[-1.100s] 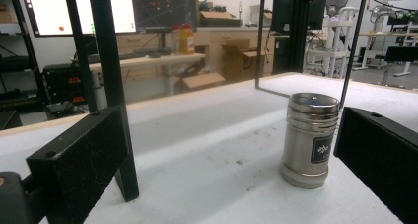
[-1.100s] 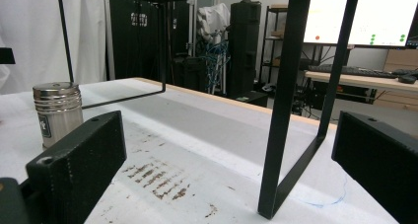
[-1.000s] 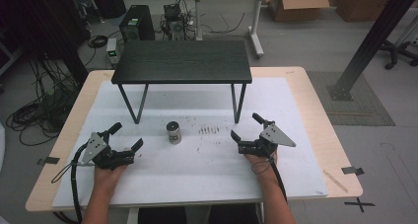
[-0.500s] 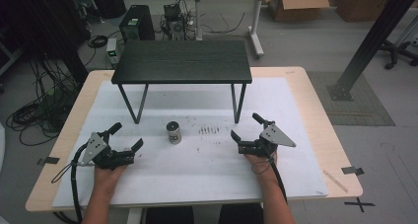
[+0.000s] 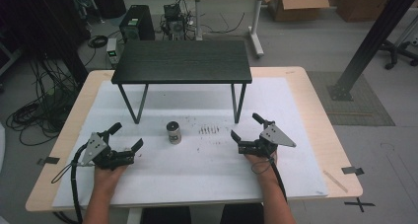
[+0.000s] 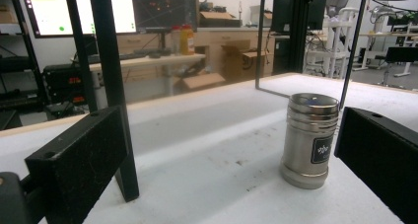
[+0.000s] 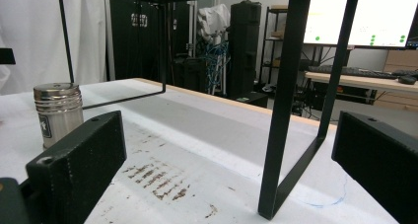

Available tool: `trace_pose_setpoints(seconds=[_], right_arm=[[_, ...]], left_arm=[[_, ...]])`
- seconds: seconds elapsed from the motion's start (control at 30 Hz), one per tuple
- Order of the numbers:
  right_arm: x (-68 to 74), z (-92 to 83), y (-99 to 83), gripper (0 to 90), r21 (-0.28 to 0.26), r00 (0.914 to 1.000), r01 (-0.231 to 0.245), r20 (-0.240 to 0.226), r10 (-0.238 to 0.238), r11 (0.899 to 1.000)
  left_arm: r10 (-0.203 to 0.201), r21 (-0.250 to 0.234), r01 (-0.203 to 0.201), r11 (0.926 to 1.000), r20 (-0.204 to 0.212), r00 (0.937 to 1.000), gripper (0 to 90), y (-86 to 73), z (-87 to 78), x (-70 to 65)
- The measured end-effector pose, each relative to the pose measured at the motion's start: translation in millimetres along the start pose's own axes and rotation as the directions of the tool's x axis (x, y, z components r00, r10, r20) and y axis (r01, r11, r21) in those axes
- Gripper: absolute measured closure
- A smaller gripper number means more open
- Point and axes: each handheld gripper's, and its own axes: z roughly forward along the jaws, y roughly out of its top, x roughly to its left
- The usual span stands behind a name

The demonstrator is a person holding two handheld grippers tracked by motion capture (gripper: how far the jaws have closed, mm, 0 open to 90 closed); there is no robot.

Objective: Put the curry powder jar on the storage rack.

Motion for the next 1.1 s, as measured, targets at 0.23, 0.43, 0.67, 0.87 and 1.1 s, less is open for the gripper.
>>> trace_pose_setpoints(seconds=[0.23, 0.43, 0.67, 0.87, 1.1], right_arm=[[-0.3, -0.2, 0.0, 0.0, -0.003, 1.0, -0.001, 0.0, 0.001, 1.0], [-0.4, -0.2, 0.0, 0.0, -0.004, 1.0, -0.003, 0.0, 0.003, 1.0], [0.0, -0.4, 0.0, 0.0, -0.005, 1.0, 0.003, -0.001, -0.003, 1.0], [-0.1, -0.4, 0.0, 0.0, -0.005, 1.0, 0.003, -0.001, -0.003, 1.0], [-0.2, -0.5, 0.0, 0.0, -0.007, 1.0, 0.002, -0.001, -0.002, 1.0]], left_arm=[[-0.006, -0.001, 0.006, 1.0, 0.001, 1.0, 0.2, 0.2, -0.1, 0.7], [0.003, -0.001, -0.003, 1.0, -0.009, 1.0, 0.3, 0.6, -0.1, -0.4], [-0.014, -0.018, 0.014, 0.9997, 0.021, 0.9997, 0.2, 10.2, -0.7, -1.7], [-0.041, -0.012, 0.041, 0.9991, 0.046, 0.9981, 0.2, 16.4, 2.8, -1.5], [-0.069, -0.021, 0.071, 0.9973, 0.074, 0.9949, 0.2, 24.5, 7.0, -2.9]])
